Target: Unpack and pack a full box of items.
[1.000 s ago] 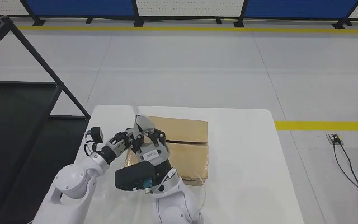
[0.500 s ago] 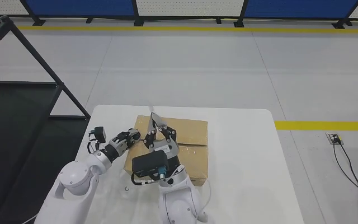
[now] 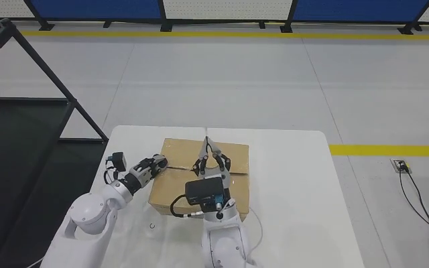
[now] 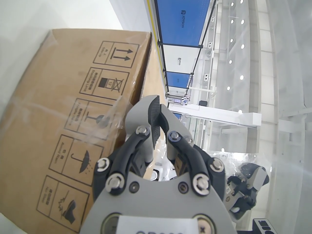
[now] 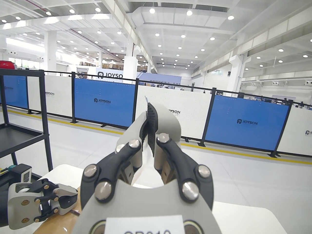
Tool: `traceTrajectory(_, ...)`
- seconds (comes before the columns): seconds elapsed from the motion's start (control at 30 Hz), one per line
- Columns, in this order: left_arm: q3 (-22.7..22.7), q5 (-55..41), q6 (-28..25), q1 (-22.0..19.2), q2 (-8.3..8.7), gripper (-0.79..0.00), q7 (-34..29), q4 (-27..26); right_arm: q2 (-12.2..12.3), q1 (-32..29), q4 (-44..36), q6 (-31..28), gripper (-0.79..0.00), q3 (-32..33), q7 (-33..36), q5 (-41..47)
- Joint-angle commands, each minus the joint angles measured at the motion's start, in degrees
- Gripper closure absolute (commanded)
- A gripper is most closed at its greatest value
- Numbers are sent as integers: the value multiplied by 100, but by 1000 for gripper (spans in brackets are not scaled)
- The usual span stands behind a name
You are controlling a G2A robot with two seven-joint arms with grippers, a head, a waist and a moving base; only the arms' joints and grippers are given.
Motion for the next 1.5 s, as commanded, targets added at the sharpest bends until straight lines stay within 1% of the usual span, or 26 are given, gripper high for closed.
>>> traceTrajectory(0.0, 9, 5, 0, 1, 0, 0, -10, 8, 4, -44, 17, 65, 0, 26, -145, 57)
traceTrajectory(0.2, 16, 4, 6, -6, 0, 0, -34, 32, 16, -138, 80, 136, 0, 146, -328, 267)
traceTrajectory(0.43, -9, -7, -1, 11, 5, 0, -43, 31, 38, -221, 137, 29, 0, 331, -300, 585)
traceTrajectory(0.93, -28, -23, -2, 42, 12, 0, -65, 10, 56, -310, 340, 147, 0, 683, -430, 1253)
traceTrajectory(1.27, -64, -20, -12, 107, 20, 0, -62, -49, 56, -248, 572, 175, 0, 877, -249, 1651)
traceTrajectory(1.47, -73, -32, -28, 125, 22, 0, -54, -70, 63, -333, 496, 245, 0, 917, -66, 1700)
